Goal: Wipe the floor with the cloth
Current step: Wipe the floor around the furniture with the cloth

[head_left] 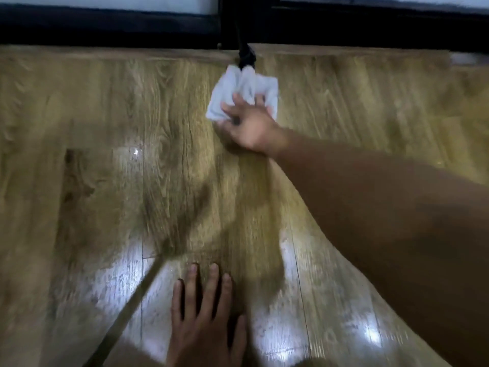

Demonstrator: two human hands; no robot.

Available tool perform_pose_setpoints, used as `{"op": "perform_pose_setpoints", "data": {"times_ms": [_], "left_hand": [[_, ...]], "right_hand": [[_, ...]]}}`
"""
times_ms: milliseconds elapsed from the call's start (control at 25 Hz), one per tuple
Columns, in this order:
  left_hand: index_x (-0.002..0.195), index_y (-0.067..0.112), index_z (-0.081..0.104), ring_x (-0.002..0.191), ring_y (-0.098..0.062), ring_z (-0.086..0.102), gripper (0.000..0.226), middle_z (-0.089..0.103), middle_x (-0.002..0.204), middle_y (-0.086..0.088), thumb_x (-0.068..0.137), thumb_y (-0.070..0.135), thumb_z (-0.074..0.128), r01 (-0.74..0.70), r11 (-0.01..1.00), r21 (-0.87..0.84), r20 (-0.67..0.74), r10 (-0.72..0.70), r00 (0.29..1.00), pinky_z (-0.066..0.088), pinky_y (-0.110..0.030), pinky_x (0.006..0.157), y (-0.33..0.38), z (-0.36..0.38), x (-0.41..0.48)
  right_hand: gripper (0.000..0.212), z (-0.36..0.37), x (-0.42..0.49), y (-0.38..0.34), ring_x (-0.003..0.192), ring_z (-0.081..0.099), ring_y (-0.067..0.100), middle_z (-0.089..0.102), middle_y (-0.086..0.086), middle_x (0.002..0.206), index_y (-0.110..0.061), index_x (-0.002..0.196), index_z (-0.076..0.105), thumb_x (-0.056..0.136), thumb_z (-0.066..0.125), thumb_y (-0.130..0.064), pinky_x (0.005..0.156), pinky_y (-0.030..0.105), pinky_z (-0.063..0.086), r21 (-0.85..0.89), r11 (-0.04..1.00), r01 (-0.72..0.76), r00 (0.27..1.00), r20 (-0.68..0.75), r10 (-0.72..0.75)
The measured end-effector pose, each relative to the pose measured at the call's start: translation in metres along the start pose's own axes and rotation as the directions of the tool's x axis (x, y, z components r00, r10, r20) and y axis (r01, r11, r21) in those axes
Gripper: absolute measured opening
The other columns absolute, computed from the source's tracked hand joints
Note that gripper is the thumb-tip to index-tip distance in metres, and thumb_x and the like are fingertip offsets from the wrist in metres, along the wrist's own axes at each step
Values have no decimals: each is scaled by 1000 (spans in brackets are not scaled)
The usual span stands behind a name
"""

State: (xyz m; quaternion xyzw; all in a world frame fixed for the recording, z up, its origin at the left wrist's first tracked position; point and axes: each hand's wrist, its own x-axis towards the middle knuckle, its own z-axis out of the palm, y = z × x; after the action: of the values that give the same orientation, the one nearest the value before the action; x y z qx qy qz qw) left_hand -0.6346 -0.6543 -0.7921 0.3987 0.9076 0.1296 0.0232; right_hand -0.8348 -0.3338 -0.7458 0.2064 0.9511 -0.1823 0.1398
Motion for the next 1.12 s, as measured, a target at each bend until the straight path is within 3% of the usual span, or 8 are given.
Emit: {"op": "perform_pose_setpoints", "data": {"times_ms": [200,360,480,600,760,840,960,1120], "left_hand": [[140,11,56,146,-42,30,71,44,153,-13,79,48,59,0,1000,-26,-19,0,1000,28,-62,114,4,-3,-3],[136,9,60,146,-43,30,69,45,153,-13,77,46,61,11,999,-44,7,-11,1000,27,-62,114,3,-4,-2],[125,11,56,144,-43,31,60,55,144,-15,77,47,59,9,998,-56,10,-9,1000,24,-60,116,3,-5,0],[126,8,57,143,-41,32,63,56,141,-17,77,47,58,46,996,-72,21,-45,999,25,-59,113,3,-8,2],[124,7,66,145,-41,31,64,45,153,-13,77,50,60,33,999,-31,53,-31,998,23,-58,115,5,-14,3],[126,8,64,146,-40,29,64,43,154,-12,79,51,59,40,999,-19,64,-39,997,21,-57,116,5,-17,2],[128,9,58,149,-40,24,62,41,156,-11,82,50,57,52,998,-41,86,-48,995,20,-57,116,5,-17,5],[127,11,59,149,-39,25,59,38,158,-10,83,50,58,23,997,-72,151,-12,989,20,-57,117,4,-24,-7]], "right_hand": [[56,-5,21,1,149,-8,36,10,-4,164,-38,148,31,97,29,-60,120,53,-1,-26,999,40,997,-57,-41],[54,60,-160,3,150,-1,37,18,-3,162,-32,148,35,98,33,-55,117,58,17,51,993,107,994,5,-107],[47,105,-281,-5,147,19,35,41,-2,152,-30,136,52,95,44,-51,106,61,35,-29,894,448,885,156,-439],[35,73,-218,-5,143,33,27,60,-6,135,-34,111,69,95,42,-49,110,52,35,27,780,625,772,123,-623],[33,25,-70,-48,111,60,28,68,11,93,-16,78,59,96,43,-39,95,37,46,3,815,579,808,129,-574],[18,17,-4,-73,102,59,33,63,18,98,-12,85,59,95,51,-24,87,33,42,-101,833,545,838,48,-543],[32,4,69,-108,103,55,40,58,30,105,3,103,58,98,44,-25,80,37,36,-191,907,375,913,-95,-397],[36,39,34,-131,116,45,41,46,29,125,0,118,50,97,37,-26,96,43,37,-166,930,328,903,-236,-360]]}}
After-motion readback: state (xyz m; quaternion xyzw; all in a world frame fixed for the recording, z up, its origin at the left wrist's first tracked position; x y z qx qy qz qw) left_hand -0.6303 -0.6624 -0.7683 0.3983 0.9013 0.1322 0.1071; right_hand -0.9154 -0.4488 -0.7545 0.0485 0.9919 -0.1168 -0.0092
